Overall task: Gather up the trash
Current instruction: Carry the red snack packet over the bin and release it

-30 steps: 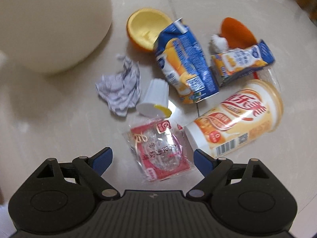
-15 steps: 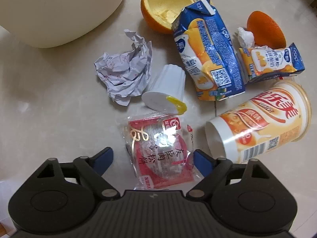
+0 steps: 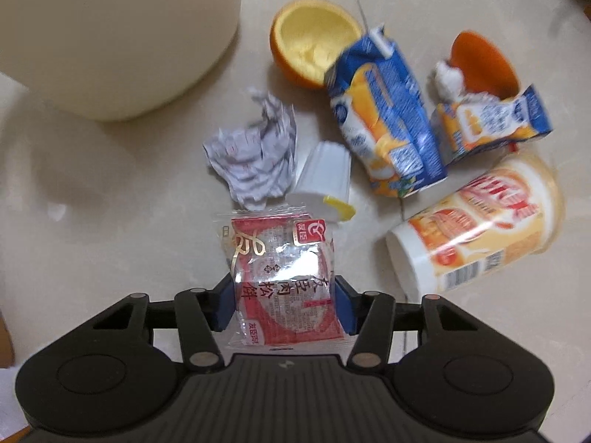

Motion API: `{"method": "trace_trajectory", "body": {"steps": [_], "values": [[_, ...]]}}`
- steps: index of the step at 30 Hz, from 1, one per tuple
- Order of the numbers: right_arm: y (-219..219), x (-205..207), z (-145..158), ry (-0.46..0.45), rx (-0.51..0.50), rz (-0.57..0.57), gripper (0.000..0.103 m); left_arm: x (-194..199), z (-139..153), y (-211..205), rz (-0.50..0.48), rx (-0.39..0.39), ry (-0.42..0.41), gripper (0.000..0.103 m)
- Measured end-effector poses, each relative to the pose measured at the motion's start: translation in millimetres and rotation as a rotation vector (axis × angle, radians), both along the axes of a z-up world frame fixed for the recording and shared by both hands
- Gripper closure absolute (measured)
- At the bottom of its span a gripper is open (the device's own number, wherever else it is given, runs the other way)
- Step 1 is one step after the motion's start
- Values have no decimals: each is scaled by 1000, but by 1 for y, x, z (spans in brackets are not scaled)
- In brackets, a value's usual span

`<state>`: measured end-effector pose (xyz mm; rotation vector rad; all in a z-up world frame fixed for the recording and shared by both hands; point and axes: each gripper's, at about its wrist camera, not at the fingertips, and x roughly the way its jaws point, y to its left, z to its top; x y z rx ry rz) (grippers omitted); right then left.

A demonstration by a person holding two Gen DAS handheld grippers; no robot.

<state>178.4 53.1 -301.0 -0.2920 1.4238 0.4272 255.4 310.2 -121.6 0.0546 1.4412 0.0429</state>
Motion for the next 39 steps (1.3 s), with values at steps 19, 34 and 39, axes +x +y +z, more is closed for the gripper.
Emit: {"method": "trace_trajectory", "body": {"steps": [19,34,39], "values": [[23,20,260,-260,98,133,44,1,-3,1,-2,4,12,97],[99,32,317,-394,275,269,4,0,-3,1,-7,9,8,96],[84,31,312,-412,237,233,4,2,-2,2,-2,9,11,96]]}}
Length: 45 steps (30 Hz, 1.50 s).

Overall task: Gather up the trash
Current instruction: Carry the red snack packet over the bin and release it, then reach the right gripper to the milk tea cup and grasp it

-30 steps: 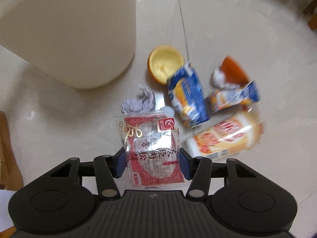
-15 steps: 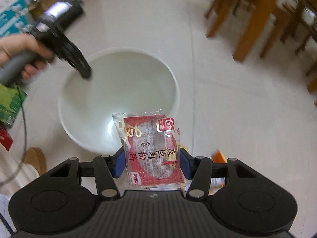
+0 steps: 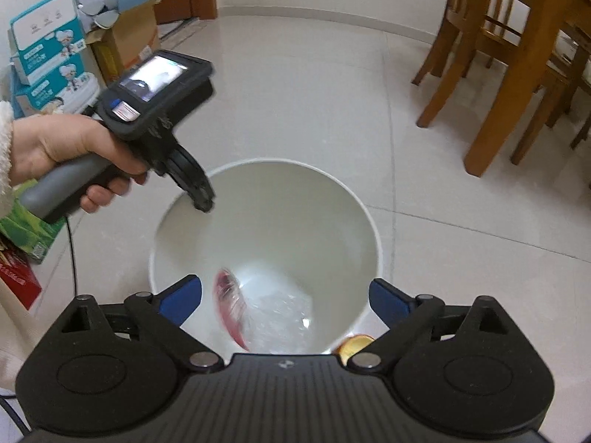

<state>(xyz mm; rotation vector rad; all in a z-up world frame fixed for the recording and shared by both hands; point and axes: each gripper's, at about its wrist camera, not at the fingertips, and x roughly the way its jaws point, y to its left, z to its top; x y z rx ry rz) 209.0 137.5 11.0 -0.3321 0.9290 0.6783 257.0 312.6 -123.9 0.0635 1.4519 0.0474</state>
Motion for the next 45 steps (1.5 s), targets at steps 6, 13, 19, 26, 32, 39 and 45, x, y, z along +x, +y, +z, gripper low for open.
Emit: {"method": "trace_trajectory", "body": {"steps": [6,13,19,26,32,39,45], "values": [[-33,-4,-19,22,-13,-82,4,1,1,0,2,-2,1,96],[-77,-20,-70,56,-50,-228,3,2,1,2,2,-6,4,96],[-133,-22,-139,191,-44,-487,3,3,1,2,2,-6,5,96],[-175,-12,-195,312,-2,-742,3,3,1,3,-1,-5,6,96],[-196,-3,-227,364,34,-904,3,3,0,3,-1,-5,5,96],[-222,14,-262,407,74,-1076,3,3,0,3,-1,-6,6,96],[-236,30,-296,438,90,-1200,5,4,-1,3,3,-9,9,96]]}}
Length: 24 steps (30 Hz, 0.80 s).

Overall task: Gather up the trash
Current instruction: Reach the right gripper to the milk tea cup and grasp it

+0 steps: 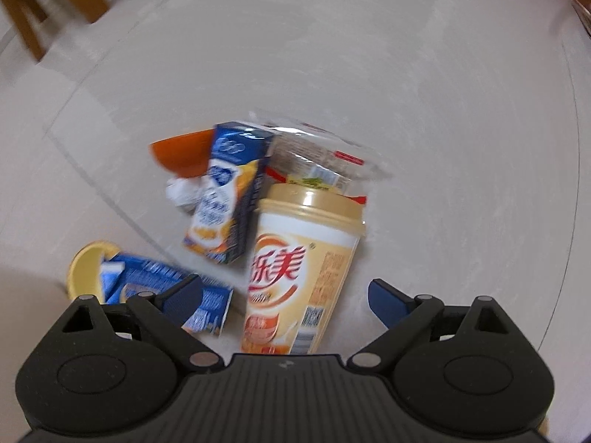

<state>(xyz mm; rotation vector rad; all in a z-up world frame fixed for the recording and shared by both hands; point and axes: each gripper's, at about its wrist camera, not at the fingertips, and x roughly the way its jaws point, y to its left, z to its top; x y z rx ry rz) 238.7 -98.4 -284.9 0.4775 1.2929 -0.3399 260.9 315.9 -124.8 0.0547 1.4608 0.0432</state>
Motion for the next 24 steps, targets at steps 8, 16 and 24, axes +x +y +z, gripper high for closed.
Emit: {"method": "trace_trajectory", "body": {"steps": [8,16,24], "values": [[-7,14,-36,33,-6,-61,11,1,1,2,-1,-4,3,97],[-12,22,-46,55,-17,-49,23,1,1,2,-4,-5,5,97],[-14,24,-22,73,-57,-5,24,1,1,3,2,-11,7,97]]}}
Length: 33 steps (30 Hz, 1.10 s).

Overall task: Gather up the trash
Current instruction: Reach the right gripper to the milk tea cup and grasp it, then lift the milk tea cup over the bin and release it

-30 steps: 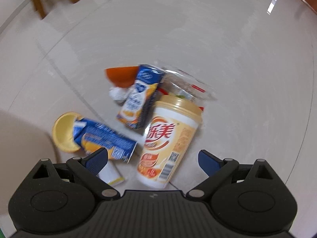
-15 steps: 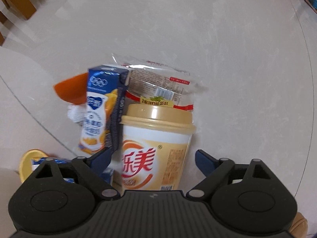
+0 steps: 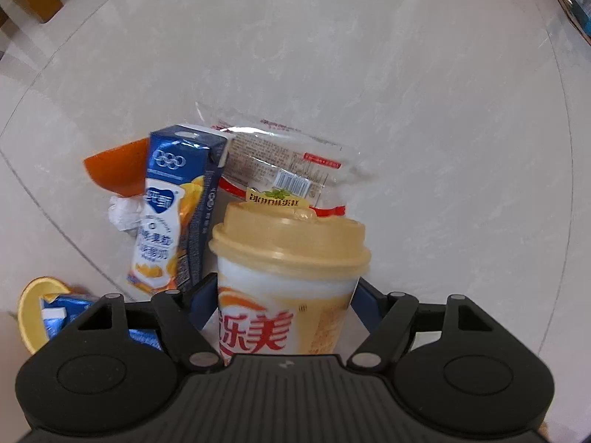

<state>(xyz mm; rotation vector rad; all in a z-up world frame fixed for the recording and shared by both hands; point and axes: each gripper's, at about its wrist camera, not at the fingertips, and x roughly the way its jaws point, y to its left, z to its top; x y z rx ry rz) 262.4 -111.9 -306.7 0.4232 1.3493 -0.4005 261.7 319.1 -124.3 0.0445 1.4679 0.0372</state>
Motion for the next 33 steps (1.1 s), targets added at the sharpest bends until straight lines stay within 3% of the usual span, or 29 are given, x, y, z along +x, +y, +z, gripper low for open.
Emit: {"method": "trace_trajectory", "body": {"steps": [8,20,33], "values": [[9,-3,55,-6,-35,139,25,0,-1,0,2,-1,3,97],[33,-6,164,-31,47,292,25,0,-1,-1,4,5,3,97],[123,2,308,-138,105,588,25,-1,0,-4,2,20,3,96]]}}
